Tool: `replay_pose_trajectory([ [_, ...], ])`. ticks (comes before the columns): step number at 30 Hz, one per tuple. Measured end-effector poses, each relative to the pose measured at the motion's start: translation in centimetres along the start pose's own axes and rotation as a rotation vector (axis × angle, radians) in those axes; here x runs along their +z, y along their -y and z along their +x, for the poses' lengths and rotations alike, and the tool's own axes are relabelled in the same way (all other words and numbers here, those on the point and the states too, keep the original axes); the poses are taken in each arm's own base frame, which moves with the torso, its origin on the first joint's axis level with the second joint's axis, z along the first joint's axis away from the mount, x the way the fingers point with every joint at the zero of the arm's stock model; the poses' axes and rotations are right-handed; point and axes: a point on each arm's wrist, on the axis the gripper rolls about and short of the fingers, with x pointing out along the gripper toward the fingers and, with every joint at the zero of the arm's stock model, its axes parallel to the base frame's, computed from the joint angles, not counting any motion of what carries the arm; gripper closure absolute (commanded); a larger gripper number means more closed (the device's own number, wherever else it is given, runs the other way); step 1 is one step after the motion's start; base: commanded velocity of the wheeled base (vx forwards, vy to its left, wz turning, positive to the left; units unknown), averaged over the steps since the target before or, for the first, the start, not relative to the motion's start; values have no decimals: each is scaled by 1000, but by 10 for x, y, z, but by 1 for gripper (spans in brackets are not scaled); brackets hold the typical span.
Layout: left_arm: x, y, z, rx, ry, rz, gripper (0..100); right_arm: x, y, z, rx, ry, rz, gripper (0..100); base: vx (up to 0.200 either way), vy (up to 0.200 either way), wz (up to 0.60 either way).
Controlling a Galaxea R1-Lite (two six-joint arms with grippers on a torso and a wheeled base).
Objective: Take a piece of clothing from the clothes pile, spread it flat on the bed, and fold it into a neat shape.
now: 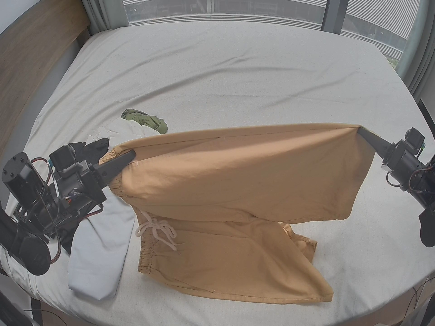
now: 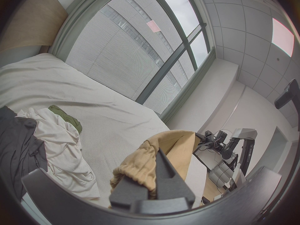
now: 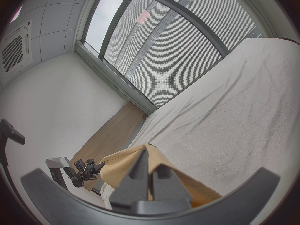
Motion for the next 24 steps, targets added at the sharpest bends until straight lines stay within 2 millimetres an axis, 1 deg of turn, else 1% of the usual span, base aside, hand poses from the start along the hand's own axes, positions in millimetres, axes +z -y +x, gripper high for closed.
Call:
replay_pose_trajectory([
  [14, -2, -1, 0, 7, -5, 17, 100, -3, -2, 1, 8, -5, 4, 100, 0, 0, 0],
  [20, -2, -1, 1, 15, -1, 12, 100, -6, -2, 4, 14, -19, 14, 100, 0, 0, 0],
  [24, -3, -5, 4, 25, 2, 8, 100, -4, 1, 9, 17, -17, 11, 100, 0, 0, 0],
])
